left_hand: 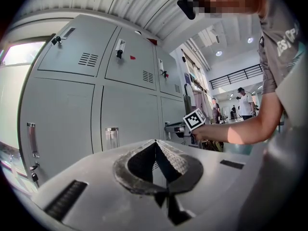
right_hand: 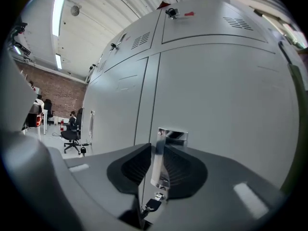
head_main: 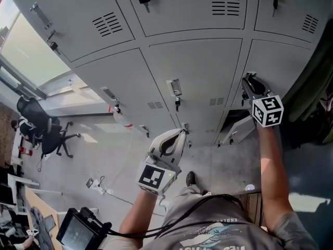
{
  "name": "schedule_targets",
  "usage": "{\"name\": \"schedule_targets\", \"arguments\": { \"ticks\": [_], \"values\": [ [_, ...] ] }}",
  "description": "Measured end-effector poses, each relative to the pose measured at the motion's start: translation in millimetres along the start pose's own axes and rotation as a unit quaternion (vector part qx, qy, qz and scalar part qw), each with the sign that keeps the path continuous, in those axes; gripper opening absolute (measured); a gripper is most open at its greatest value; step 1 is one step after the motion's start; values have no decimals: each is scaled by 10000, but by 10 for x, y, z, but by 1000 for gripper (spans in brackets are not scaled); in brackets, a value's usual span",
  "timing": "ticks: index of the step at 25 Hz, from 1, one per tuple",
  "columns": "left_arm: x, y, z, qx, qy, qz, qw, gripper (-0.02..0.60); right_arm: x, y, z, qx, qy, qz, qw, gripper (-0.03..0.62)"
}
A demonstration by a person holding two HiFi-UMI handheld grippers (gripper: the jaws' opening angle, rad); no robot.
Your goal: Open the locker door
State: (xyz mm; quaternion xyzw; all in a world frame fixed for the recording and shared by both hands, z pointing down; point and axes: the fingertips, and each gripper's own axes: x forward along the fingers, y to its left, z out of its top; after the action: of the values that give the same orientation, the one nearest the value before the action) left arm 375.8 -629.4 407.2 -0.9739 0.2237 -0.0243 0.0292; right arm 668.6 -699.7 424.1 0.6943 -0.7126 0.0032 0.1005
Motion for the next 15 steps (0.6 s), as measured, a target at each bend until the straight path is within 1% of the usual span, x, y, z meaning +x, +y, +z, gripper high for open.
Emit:
{"name": "schedule_targets", "arguments": {
  "ticks": [3, 7, 11, 15],
  "values": [
    [-28, 25, 2, 11, 4, 26, 10000, 8, -49, 22, 0, 50, 30, 99, 9999, 66],
    [-69, 30, 4, 23, 22, 50, 10000, 8, -274, 117, -22, 58, -47, 213, 9997, 71],
    [-86, -37, 43, 37, -40, 18, 10000, 8, -617, 194, -64, 90, -132, 487, 9987, 67],
    [-164, -96, 40, 44, 53, -8, 10000, 8, -922, 231, -78, 74, -235, 774, 9967, 69]
  ]
}}
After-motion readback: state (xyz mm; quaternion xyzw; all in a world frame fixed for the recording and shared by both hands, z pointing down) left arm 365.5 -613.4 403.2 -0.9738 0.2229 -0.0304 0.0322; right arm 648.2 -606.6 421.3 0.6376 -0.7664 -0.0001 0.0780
